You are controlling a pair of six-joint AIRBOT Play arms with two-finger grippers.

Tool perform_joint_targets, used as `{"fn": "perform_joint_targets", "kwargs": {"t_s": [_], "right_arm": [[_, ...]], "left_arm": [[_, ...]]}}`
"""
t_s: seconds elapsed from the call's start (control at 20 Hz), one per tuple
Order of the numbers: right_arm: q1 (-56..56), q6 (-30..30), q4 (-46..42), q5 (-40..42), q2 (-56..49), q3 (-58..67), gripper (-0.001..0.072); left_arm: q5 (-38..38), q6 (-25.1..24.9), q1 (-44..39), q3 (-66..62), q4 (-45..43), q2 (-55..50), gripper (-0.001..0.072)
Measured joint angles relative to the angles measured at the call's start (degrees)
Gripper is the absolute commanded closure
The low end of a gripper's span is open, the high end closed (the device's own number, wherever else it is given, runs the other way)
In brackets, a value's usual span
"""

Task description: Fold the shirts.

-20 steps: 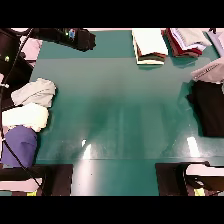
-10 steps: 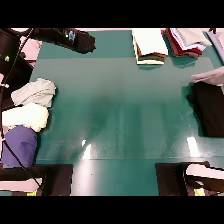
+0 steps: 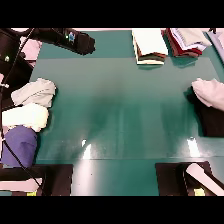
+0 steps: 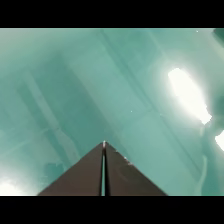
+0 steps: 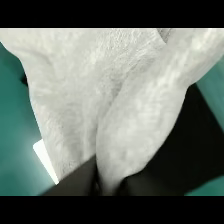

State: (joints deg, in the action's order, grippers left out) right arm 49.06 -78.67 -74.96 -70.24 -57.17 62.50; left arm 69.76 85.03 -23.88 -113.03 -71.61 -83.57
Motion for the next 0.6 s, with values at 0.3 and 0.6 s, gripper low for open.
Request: {"fn": "perform_joint_targets", "kwargs": {"t_s": [0.3, 0.6], "right_arm": [[2.6, 0.0, 4.5, 1.9, 8.0, -6.8, 0.0153], [-14.3, 0.0, 13.6, 4.2, 10.8, -1.6, 0.0155]], "left_arm": [[0.5, 0.0, 0.0, 0.0, 0.0, 0.0, 0.0686], [-0.1, 0.0, 0.0, 0.0, 0.0, 0.0, 0.0686]]}}
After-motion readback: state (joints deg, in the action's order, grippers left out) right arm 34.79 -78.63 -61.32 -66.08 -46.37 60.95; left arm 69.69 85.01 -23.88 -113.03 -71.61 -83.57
